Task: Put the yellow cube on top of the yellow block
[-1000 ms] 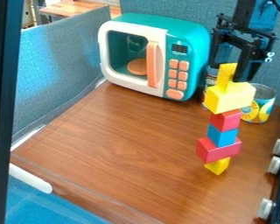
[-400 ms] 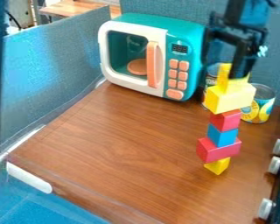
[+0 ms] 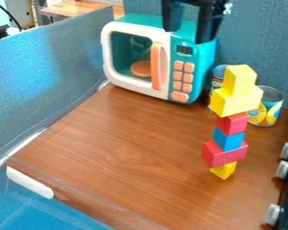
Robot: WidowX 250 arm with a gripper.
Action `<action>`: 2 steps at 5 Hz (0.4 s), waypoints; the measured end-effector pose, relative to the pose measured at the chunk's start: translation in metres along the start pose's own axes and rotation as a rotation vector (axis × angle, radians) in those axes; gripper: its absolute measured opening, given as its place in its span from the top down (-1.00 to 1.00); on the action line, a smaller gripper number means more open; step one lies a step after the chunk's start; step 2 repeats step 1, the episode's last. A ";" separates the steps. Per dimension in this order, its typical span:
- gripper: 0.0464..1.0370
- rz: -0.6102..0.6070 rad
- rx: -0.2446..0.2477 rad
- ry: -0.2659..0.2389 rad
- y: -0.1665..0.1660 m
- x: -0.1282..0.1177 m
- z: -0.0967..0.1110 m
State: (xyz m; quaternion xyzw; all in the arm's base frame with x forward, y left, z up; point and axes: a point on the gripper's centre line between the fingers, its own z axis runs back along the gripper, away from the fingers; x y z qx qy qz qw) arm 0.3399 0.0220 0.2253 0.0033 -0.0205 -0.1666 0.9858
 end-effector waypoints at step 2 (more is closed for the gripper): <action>-0.93 0.031 0.016 0.022 0.007 -0.005 -0.003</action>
